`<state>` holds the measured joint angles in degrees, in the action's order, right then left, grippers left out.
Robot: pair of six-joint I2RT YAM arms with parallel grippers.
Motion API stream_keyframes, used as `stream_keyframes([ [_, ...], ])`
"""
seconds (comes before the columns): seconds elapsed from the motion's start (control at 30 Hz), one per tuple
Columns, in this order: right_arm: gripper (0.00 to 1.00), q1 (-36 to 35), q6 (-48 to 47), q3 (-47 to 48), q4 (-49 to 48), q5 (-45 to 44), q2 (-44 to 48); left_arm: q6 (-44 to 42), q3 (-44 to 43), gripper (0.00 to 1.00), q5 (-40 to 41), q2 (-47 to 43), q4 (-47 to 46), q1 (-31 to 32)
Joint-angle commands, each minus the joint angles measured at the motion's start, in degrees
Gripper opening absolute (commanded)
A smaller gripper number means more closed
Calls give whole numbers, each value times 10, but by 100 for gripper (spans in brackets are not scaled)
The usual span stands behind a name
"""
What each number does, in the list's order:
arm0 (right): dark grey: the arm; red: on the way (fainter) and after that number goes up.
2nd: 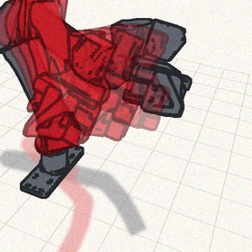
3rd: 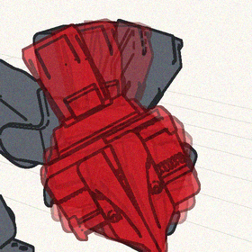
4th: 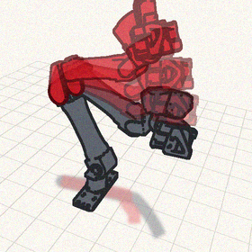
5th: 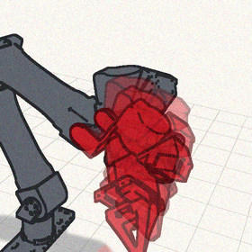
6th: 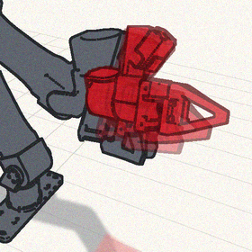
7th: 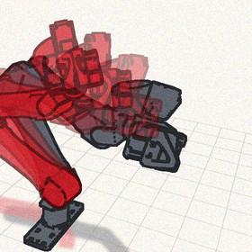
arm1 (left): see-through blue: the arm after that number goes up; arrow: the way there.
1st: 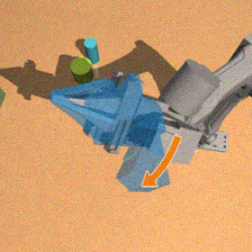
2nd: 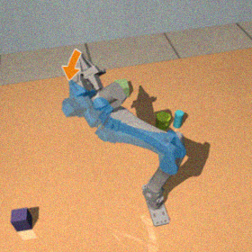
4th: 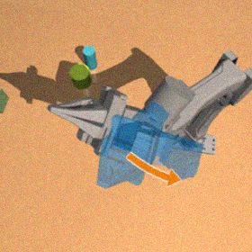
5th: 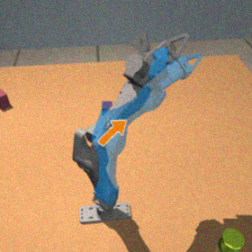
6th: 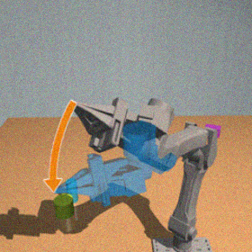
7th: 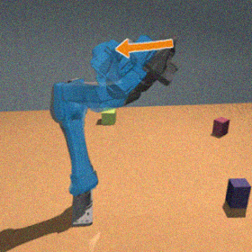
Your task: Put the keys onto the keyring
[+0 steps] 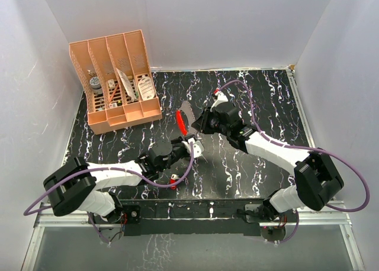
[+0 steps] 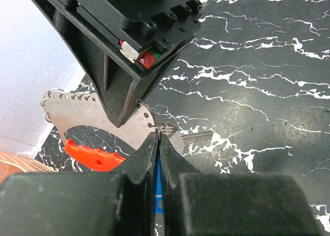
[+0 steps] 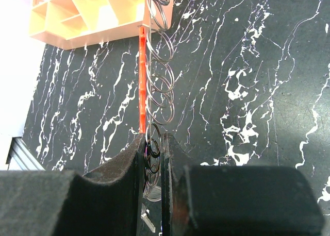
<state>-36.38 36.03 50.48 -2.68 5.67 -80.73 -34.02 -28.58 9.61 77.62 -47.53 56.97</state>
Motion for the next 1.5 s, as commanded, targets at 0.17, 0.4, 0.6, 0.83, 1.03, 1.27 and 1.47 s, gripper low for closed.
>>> stream_keyframes([
  [0.17, 0, -4, 1, 37, -18, -10, 8, -19, -23, 0, 16, 5, -14, 7],
  [0.4, 0, -6, 4, 37, -18, -13, 8, -24, -30, 0, 27, 16, -13, 9],
  [0.6, 0, -7, 7, 38, -18, -16, 7, -26, -33, 0, 40, 27, -17, 13],
  [0.83, 0, -7, 12, 34, -22, -20, 4, -23, -29, 0, 45, 25, -25, 16],
  [1.03, 0, -8, 15, 35, -22, -25, 4, -23, -28, 0, 43, 22, -22, 17],
  [1.27, 0, -8, 21, 38, -21, -33, 3, -20, -26, 0, 42, 19, -22, 21],
  [1.47, 0, -8, 25, 36, -24, -41, 2, -17, -26, 0, 39, 19, -25, 27],
])
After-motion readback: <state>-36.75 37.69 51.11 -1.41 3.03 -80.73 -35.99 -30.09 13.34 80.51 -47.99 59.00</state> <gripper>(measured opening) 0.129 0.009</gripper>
